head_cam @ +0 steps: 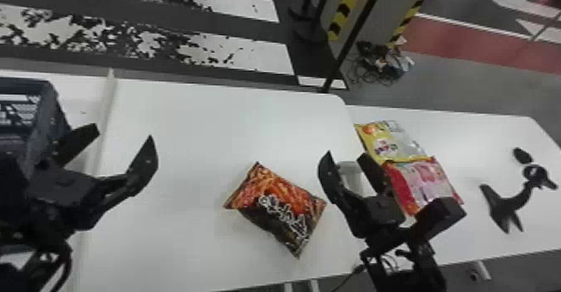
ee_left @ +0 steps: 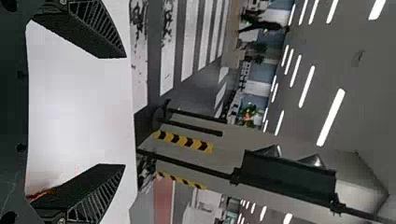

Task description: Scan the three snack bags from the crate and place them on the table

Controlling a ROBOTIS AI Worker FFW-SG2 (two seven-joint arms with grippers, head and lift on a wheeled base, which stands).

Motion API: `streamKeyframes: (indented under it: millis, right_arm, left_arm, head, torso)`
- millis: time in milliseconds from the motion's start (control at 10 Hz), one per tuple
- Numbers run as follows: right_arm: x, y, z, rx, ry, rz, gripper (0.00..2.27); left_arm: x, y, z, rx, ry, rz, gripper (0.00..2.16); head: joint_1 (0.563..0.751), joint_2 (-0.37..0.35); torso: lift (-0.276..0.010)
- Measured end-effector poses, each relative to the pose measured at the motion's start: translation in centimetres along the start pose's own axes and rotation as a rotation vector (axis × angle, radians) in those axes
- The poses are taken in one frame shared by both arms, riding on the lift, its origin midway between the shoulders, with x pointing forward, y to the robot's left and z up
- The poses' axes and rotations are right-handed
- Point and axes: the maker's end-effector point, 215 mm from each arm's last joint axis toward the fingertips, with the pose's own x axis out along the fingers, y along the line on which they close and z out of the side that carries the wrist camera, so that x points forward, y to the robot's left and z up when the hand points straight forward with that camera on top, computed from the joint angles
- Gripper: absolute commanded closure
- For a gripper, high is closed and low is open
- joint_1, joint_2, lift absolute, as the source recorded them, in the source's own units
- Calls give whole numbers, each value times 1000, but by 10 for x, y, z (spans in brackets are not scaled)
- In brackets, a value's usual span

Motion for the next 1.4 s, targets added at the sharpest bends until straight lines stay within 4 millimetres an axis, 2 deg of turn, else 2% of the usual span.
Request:
streamKeyframes:
  millis: [100,200,400,700,1000,1400]
  right_arm:
    - [-1,1,-6,0,11,10,83]
    - [-1,2,-12,-7,22,15,83]
    - [-3,5,-22,-61,48,26,83]
    - [-9,11,-66,-124,191,44,83]
    - [-20,46,-105,-229,285,113,80]
    - [-44,53,-151,-328,371,150,83]
  left_arm:
    - [-13,27,9,-4,-35,56,33]
    - [-22,46,13,-4,-59,109,33]
    - [-33,58,10,-18,-66,146,33]
    - [-36,60,5,-41,-61,140,33]
    - [-31,59,-5,-57,-49,128,33]
    - [-28,53,-14,-71,-38,103,33]
  head:
    - [695,-222]
    - [695,-184]
    - [695,-148]
    - [695,-133]
    - [695,-78]
    - [695,-69]
  torso:
    - [-62]
    - [-62]
    - [-62]
    - [-62]
    - [-62]
    - [-62]
